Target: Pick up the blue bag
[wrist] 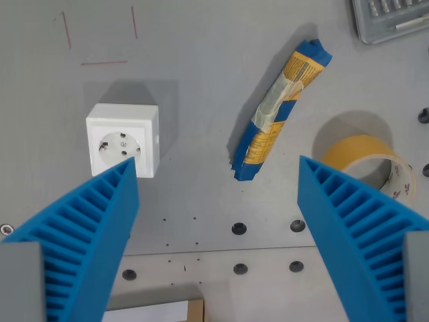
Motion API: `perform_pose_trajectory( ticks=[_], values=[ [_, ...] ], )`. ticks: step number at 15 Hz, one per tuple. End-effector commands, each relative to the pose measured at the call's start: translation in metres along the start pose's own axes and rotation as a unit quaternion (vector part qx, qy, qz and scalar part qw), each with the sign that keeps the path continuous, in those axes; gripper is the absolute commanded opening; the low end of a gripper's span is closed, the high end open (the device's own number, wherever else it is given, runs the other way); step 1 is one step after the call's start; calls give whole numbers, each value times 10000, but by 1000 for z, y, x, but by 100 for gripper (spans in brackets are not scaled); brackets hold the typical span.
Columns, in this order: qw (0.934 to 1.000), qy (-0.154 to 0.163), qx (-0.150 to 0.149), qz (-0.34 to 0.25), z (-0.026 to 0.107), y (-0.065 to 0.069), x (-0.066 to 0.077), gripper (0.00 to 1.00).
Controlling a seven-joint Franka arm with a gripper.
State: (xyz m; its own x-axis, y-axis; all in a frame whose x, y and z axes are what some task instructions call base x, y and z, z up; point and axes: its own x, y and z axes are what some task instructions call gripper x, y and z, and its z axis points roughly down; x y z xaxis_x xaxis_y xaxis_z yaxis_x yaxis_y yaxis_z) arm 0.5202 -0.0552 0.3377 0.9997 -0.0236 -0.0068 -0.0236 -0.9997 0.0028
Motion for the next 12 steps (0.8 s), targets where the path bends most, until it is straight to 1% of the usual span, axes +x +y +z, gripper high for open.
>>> perform_pose_trajectory(
  ticks=[1, 7, 10, 12],
  values=[
    [10000, 14, -1, 2, -1, 0, 0, 100],
    [10000, 30, 3, 79, 2, 1, -1, 100],
    [9998, 93, 8, 195, 8, 3, -3, 100],
    [9994, 191, 10, 289, 15, 6, -5, 100]
  ],
)
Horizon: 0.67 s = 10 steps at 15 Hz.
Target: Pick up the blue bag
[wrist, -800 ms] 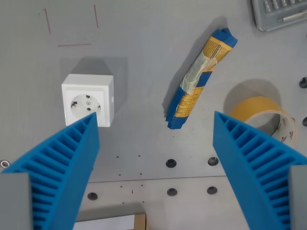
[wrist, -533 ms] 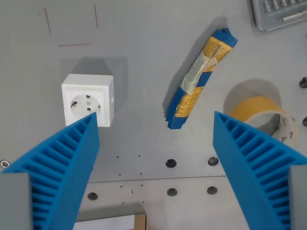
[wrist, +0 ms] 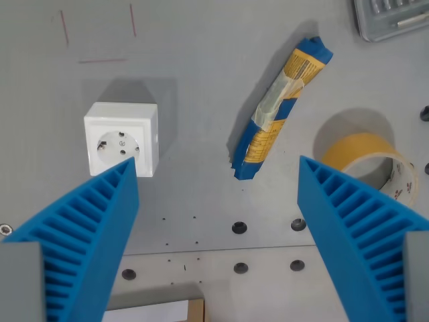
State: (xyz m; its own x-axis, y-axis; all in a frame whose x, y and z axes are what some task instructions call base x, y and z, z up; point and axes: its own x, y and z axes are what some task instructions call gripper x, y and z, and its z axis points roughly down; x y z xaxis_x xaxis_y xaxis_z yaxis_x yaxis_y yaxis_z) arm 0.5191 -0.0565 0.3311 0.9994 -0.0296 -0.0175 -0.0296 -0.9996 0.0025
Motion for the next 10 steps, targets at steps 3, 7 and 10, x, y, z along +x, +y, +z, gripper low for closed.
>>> perform_pose_trajectory(
  ticks=[3, 7, 10],
  values=[
    [9982, 426, 20, 416, 20, 9, -8, 100],
    [9962, 599, 46, 636, 37, 11, -17, 100],
    [9945, 642, 82, 822, 48, 16, -22, 100]
  ],
)
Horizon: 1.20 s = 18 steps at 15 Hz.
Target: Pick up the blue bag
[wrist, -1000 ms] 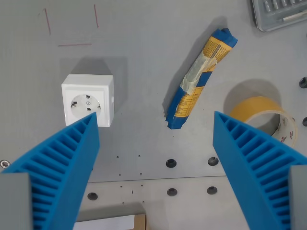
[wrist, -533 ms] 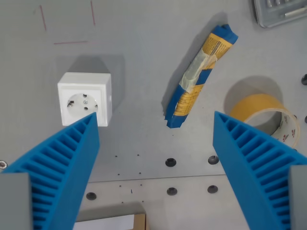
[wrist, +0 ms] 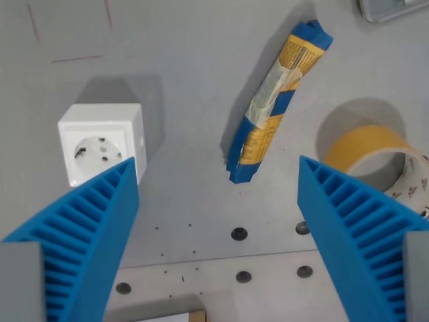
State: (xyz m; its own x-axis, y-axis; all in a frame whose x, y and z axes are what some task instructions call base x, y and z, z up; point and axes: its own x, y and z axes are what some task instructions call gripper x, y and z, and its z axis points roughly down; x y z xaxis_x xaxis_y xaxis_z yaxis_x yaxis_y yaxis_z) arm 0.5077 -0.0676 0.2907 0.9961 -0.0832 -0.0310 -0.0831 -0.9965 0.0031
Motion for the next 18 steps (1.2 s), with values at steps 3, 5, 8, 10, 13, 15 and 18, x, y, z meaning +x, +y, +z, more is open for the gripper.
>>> perform_pose_trajectory(
  ticks=[3, 5, 8, 10, 13, 15, 18],
  values=[
    [9945, 744, 140, 722, 20, 13, -14, 100],
    [9933, 772, 166, 840, 30, 16, -16, 100],
    [9915, 756, 207, 1037, 46, 20, -18, 100],
    [9905, 760, 229, 1120, 56, 24, -19, 100],
    [9890, 773, 269, 1236, 72, 31, -20, 100],
    [9878, 777, 255, 1323, 83, 35, -23, 100],
    [9862, 834, 209, 1418, 99, 36, -28, 100]
  ],
)
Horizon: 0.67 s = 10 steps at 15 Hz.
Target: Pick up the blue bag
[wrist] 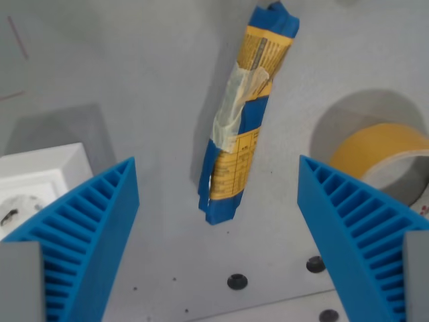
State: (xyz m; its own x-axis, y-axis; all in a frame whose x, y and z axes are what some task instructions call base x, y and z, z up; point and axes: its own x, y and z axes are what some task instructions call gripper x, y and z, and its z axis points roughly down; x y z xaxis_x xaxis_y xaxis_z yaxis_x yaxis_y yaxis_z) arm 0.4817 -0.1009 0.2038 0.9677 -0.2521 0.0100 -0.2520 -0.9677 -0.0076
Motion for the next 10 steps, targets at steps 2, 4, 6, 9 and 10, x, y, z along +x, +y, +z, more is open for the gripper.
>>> perform_pose_trajectory(
  ticks=[2, 4, 6, 9, 10],
  values=[
    [9957, 669, 190, 613, 21, 5, -11, 100],
    [9957, 663, 210, 612, 27, 9, -12, 100],
    [9958, 632, 236, 622, 29, 14, -13, 100],
    [9960, 605, 238, 611, 32, 14, -13, 100],
    [9960, 614, 227, 607, 35, 14, -14, 100]
  ],
)
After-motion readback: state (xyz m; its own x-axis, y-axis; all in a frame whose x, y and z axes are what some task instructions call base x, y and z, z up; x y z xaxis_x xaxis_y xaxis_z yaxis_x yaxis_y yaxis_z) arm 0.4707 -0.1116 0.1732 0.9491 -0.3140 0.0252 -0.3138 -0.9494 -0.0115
